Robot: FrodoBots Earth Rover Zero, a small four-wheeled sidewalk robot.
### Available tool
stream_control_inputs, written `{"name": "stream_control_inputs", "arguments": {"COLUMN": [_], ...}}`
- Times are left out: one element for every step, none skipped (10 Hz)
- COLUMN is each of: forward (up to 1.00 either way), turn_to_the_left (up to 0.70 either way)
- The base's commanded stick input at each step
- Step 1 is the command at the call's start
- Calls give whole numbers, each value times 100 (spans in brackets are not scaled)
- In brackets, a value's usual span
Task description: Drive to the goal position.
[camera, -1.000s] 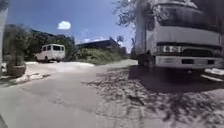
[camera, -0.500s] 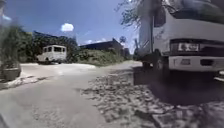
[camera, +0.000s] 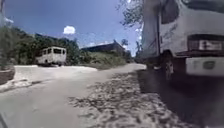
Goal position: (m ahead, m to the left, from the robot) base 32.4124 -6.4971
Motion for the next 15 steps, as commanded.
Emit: {"name": "stream_control_inputs", "arguments": {"forward": [85, 85, 85, 85, 85, 85, 85, 85, 85, 85, 85, 85, 85, 85, 85], "turn_to_the_left": [1, 0, 0, 2, 0, 0, 1, 1, 2, 2, 3, 0, -34, -34, -34]}}
